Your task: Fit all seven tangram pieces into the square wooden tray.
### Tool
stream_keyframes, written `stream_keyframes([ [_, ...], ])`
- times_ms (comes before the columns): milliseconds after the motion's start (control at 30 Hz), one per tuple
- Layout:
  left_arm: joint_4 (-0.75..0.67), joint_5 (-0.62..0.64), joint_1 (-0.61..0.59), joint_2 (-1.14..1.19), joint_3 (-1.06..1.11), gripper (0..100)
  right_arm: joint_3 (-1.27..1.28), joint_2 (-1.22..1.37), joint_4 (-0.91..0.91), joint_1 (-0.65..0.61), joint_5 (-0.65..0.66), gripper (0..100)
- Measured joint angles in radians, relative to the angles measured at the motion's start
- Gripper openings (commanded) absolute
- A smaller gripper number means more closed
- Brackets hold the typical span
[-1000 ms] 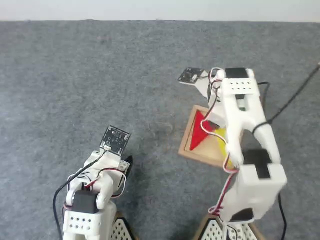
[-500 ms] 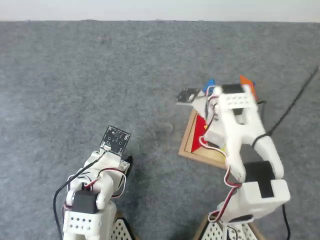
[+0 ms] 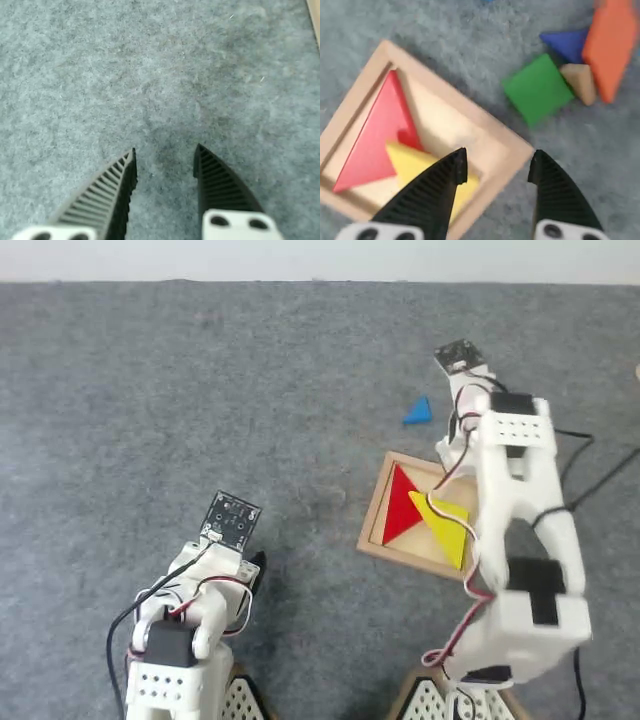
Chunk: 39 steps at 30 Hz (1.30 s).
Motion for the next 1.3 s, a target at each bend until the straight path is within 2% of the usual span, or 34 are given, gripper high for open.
stream_keyframes([
  [333,0.000,0.000,0.000,0.000,0.000,18,-0.012,0.173,-0.101,-0.058,-0.041,16.6],
  [900,0.000,0.000,0.000,0.000,0.000,18,0.029,0.124,-0.083,-0.166,-0.041,16.6],
  [1300,0.000,0.000,-0.002,0.000,0.000,18,0.054,0.110,-0.012,-0.180,-0.043,16.6],
])
